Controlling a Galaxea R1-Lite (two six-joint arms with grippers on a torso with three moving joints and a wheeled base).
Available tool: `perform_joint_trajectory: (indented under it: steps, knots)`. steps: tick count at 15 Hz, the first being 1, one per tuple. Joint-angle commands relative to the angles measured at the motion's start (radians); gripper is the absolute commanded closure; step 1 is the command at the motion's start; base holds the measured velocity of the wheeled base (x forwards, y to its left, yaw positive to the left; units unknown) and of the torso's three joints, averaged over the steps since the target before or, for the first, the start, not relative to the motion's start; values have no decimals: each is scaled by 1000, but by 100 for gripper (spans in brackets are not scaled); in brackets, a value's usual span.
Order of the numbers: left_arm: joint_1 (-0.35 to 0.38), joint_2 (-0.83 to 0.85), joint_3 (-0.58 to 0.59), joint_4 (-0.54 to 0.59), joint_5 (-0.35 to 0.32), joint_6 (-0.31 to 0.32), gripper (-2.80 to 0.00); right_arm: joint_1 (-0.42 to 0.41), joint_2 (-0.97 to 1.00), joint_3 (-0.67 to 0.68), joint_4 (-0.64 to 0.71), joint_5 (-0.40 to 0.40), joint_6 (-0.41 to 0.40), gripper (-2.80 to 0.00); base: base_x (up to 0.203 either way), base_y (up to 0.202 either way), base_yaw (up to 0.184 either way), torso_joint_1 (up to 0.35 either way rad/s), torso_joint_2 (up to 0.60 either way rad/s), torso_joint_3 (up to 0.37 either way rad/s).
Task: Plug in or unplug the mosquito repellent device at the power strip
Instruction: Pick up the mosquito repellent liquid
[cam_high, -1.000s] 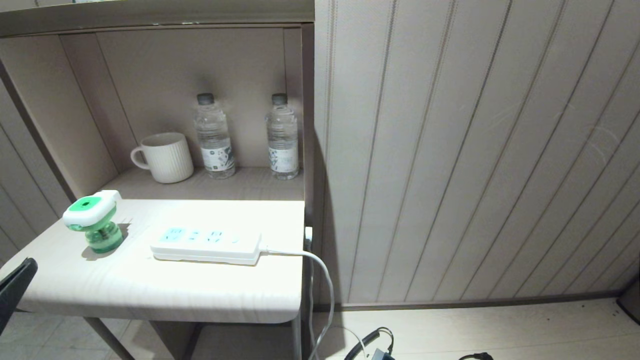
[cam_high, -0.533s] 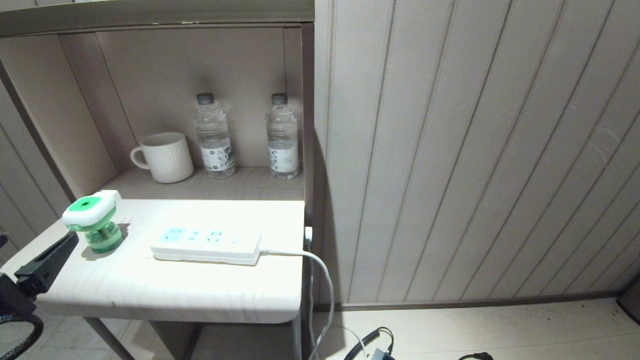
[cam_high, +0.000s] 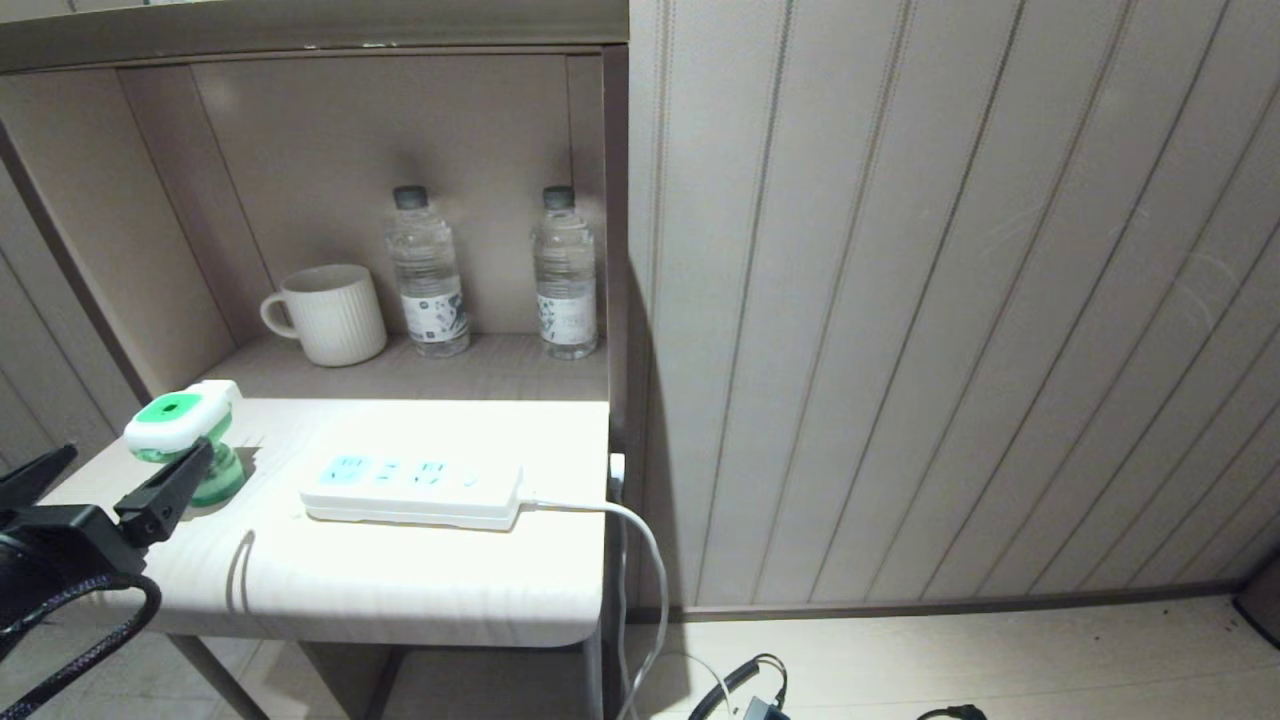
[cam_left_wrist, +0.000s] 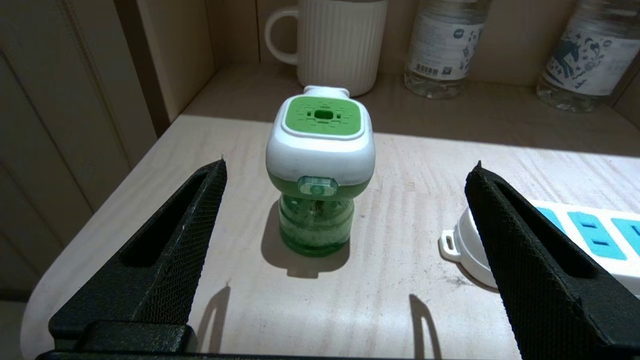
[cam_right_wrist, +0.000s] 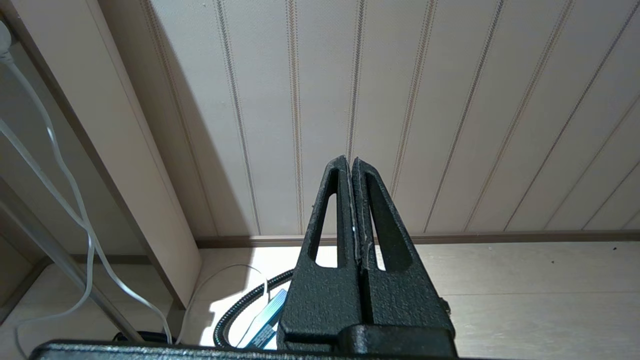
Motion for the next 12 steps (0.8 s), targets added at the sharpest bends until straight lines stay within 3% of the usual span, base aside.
perform_joint_trajectory:
  steps: [1,12]
  knots:
    - [2,47,6,-13,0,-3,-280,0,-1,0,0,0,0,0,0,0,0,0,0,0]
    - [25,198,-10,-167,0,-4,-280,0,-1,0,0,0,0,0,0,0,0,0,0,0]
